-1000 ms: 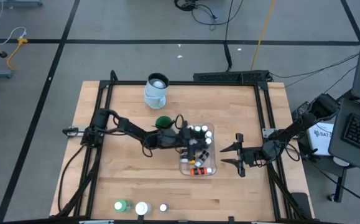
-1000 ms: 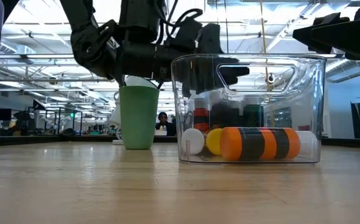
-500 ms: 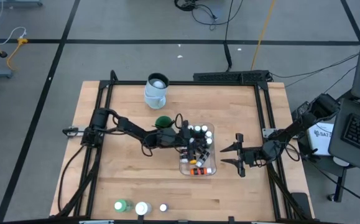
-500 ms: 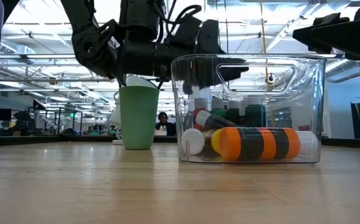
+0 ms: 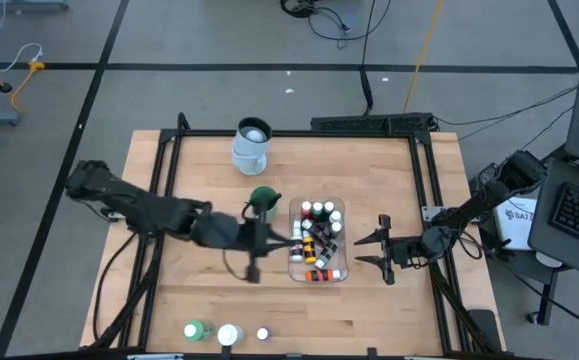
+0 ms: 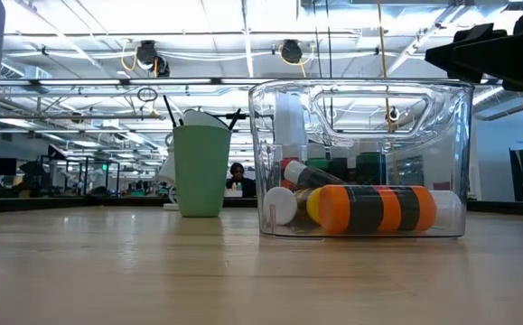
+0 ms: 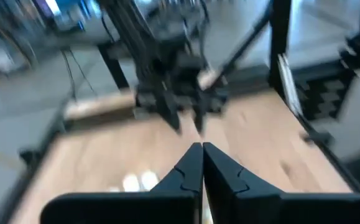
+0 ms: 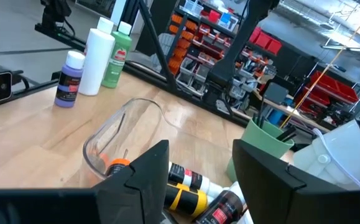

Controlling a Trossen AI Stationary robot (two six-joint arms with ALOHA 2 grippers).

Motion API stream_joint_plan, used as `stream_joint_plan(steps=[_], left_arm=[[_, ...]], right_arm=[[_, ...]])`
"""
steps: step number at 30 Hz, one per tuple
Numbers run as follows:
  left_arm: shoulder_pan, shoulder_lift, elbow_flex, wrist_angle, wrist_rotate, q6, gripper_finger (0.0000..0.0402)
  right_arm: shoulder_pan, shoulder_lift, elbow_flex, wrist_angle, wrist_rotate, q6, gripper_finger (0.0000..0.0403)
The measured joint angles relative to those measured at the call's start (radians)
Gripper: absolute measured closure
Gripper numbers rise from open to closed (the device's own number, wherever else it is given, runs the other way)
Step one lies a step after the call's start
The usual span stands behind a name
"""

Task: Pick & Place Paint Supplies
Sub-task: Put the small blue paint bottle into the transparent bin

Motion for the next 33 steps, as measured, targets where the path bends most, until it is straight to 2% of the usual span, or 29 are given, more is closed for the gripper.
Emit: stream_joint_plan(steps=[4, 7, 11, 16, 18, 22, 26, 29, 33], left_arm=[[-0.087, -0.012, 0.112, -0.397, -0.007, -0.154, 0.0396], [-0.152, -0.005, 0.112, -0.479, 0.033, -0.199, 0.0397], [-0.237, 0.011, 0.078, -0.478, 0.034, -0.228, 0.0363], [-0.3, 0.087, 0.074, -0.447, 0.044, -0.29, 0.0295], [-0.302, 0.134, 0.076, -0.38, 0.108, -0.321, 0.0259], [-0.295, 0.226, 0.076, -0.292, 0.298, -0.369, 0.0184], [-0.287, 0.292, 0.076, -0.3, 0.386, -0.383, 0.0126], [-0.282, 0.329, 0.076, -0.282, 0.414, -0.38, 0.0104], [-0.282, 0.368, 0.076, -0.261, 0.418, -0.404, 0.0101]], right_arm=[[0.0, 0.0, 0.0, 0.0, 0.0, 0.003, 0.0234], [0.0, 0.0, 0.0, 0.01, 0.0, 0.003, 0.0234], [0.0, 0.0, 0.0, 0.015, 0.0, 0.003, 0.0234], [0.0, 0.0, 0.0, 0.013, 0.0, 0.003, 0.0234], [0.0, 0.0, 0.0, 0.013, 0.0, 0.003, 0.0234], [0.0, 0.0, 0.0, 0.006, 0.0, 0.004, 0.0234], [0.0, 0.0, 0.0, 0.006, 0.0, 0.018, 0.0234], [0.0, 0.0, 0.0, 0.006, 0.0, 0.012, 0.0234], [0.0, 0.0, 0.0, 0.007, 0.0, -0.015, 0.0234]])
